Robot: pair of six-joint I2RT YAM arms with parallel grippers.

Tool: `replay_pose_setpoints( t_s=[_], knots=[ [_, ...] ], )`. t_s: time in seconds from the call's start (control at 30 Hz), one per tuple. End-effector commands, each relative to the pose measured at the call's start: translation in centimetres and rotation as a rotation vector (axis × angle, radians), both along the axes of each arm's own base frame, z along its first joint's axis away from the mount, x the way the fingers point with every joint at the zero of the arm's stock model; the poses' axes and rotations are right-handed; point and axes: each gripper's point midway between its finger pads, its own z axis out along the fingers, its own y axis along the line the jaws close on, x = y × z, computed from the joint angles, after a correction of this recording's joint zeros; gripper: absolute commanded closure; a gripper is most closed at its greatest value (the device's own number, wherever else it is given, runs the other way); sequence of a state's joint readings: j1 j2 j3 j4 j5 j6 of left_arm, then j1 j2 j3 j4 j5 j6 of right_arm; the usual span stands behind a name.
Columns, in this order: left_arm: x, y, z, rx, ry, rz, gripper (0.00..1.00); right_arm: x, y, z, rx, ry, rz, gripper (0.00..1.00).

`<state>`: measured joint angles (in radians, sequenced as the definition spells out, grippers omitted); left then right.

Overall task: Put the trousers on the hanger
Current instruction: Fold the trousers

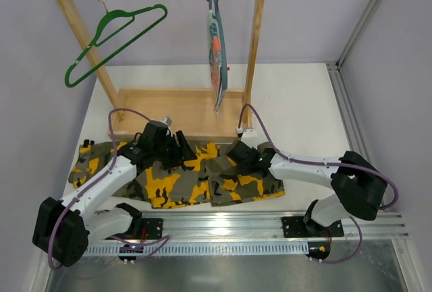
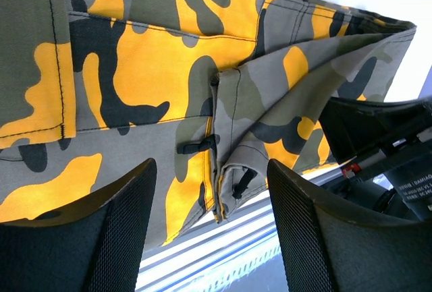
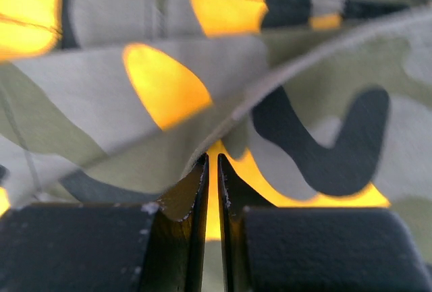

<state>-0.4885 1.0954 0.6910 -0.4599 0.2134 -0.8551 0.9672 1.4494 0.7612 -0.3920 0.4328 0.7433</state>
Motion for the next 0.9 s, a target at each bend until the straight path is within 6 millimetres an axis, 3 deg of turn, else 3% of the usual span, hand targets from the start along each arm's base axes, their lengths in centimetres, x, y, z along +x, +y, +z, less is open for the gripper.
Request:
replay_pose_setpoints(
  t_s=[0.0,0.2,0.37,0.53,0.57,0.6,0.73,0.87],
  knots=[
    [0.5,0.3,1.2,-0.008,-0.078,0.002,0.32,3.1,3.5,2.9,0.077,-0.091,0.042,0.88],
    [0.5,0.3,1.2,-0.021,-0.082,0.017,0.32,5.1,5.8,5.2,0.132,-0.118,0.072,0.88],
    [0.1,-0.2,0.5,-0.016,-0.067,-0.032,0.31,5.7,5.4,5.8,0.157,-0.115,0.056,0.85],
    [-1.8,-1.8,-0.8,-0.012,-0.066,-0.12,0.26,4.5,2.8,6.7,0.196,-0.094,0.03,0.74],
    [-2.0,-2.2,-0.8,-0.026,-0.069,-0.129,0.24,4.5,2.4,7.9,0.235,-0.111,0.023,0.72],
    [-2.2,-3.3,-0.4,-0.055,-0.093,-0.152,0.23,4.0,1.6,7.6,0.248,-0.096,0.023,0.7],
    [-2.8,-5.1,-1.2,-0.09,-0.048,-0.129,0.22,4.8,-1.9,9.5,0.305,-0.124,-0.035,0.63],
    [-3.3,-6.6,-3.2,-0.112,0.017,-0.11,0.25,4.6,-4.0,11.2,0.321,-0.15,-0.053,0.61]
  ],
)
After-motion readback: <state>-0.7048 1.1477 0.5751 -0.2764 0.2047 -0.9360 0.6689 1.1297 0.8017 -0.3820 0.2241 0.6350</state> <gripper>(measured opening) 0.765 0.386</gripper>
